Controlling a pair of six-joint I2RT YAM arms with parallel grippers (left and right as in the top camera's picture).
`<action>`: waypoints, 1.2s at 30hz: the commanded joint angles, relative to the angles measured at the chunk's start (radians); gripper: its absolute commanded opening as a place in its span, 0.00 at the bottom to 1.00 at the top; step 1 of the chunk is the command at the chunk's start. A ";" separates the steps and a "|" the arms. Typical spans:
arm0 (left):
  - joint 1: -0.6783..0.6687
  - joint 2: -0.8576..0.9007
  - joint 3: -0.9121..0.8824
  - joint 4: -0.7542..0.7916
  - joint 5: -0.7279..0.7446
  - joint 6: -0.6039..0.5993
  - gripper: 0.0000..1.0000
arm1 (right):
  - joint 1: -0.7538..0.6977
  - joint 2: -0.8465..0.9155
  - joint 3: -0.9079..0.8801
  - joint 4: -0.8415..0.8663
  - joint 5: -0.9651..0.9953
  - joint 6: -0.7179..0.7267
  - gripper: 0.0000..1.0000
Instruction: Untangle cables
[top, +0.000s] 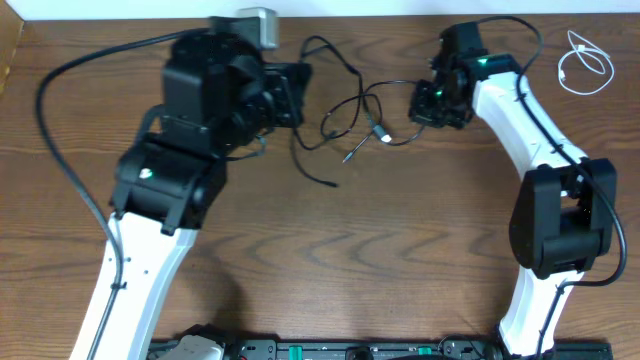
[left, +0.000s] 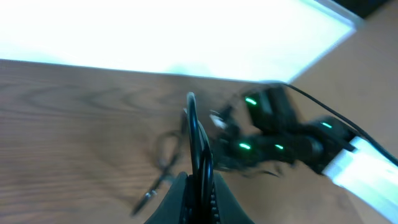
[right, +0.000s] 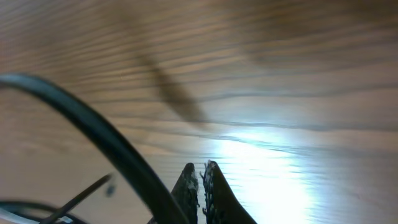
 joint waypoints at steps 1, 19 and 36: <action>0.106 -0.025 0.008 -0.020 -0.052 0.041 0.08 | -0.069 -0.001 -0.006 -0.050 0.127 0.008 0.01; 0.382 0.025 0.006 -0.146 0.000 0.105 0.08 | -0.381 -0.001 -0.007 -0.177 0.155 -0.099 0.01; 0.060 0.146 0.005 0.085 0.360 0.107 0.07 | -0.372 -0.001 -0.007 -0.172 -0.248 -0.446 0.91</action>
